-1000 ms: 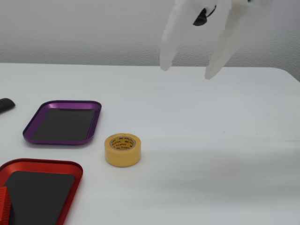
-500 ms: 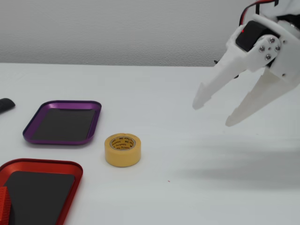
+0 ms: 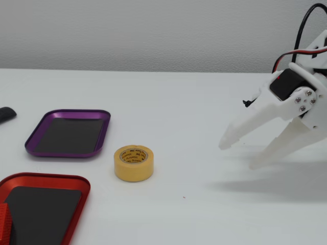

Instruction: Grasp a red block and put it in the left red dish.

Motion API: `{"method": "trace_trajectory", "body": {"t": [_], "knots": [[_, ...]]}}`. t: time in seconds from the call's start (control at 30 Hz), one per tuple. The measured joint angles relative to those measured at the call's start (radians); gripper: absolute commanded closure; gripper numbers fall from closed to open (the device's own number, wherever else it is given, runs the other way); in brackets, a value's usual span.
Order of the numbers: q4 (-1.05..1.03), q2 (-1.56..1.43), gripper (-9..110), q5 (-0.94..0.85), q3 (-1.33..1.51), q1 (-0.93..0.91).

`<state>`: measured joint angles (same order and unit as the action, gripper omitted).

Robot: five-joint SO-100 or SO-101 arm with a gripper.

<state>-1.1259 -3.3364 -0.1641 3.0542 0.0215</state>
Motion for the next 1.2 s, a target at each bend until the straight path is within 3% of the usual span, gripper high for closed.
{"method": "trace_trajectory", "body": {"t": [0.2, 0.4, 1.2], "knots": [[-0.035, -0.006, 84, 0.0, 0.011, 0.002], [-0.04, -0.006, 103, 0.0, 0.011, 0.002], [-0.072, -0.006, 102, 0.046, 0.011, 0.002]]}}
